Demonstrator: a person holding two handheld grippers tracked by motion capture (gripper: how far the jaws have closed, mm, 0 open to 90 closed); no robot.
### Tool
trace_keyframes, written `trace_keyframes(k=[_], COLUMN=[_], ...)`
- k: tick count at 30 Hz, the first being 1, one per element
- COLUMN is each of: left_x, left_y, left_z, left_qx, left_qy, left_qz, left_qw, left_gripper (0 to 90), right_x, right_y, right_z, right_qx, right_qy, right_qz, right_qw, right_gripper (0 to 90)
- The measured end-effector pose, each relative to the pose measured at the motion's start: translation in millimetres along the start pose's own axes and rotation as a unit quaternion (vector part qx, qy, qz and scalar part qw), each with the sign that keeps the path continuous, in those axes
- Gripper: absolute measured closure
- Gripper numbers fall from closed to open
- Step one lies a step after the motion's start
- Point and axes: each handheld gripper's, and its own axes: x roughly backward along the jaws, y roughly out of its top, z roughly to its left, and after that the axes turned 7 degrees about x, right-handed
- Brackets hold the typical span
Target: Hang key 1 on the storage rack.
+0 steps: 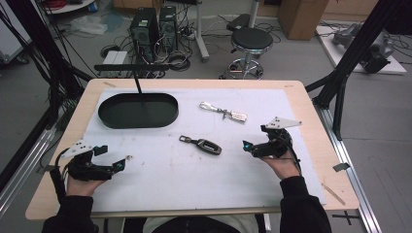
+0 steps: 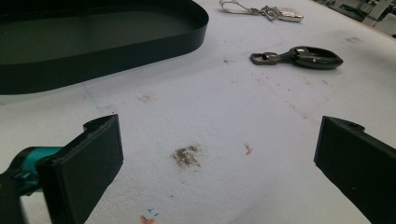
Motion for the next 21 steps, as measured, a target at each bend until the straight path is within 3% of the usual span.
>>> trace_keyframes(k=[12,21], left_x=[1.3,0.6], left_y=[0.4,0.7], left_z=[0.8,1.0], left_qx=[0.002,0.002], left_qy=[-0.008,-0.007], left_qz=[-0.010,-0.016], left_qw=[0.9999,0.9998], left_gripper=[1.7,1.7], right_x=[-10.4,-31.3], right_y=[31.4,51.4], right_z=[-17.6,-22.5], right_qx=[-0.024,-0.015], right_qy=[0.022,0.039], right_qz=[-0.009,-0.004], right_qw=[0.9994,0.9991], right_gripper=[0.8,0.8])
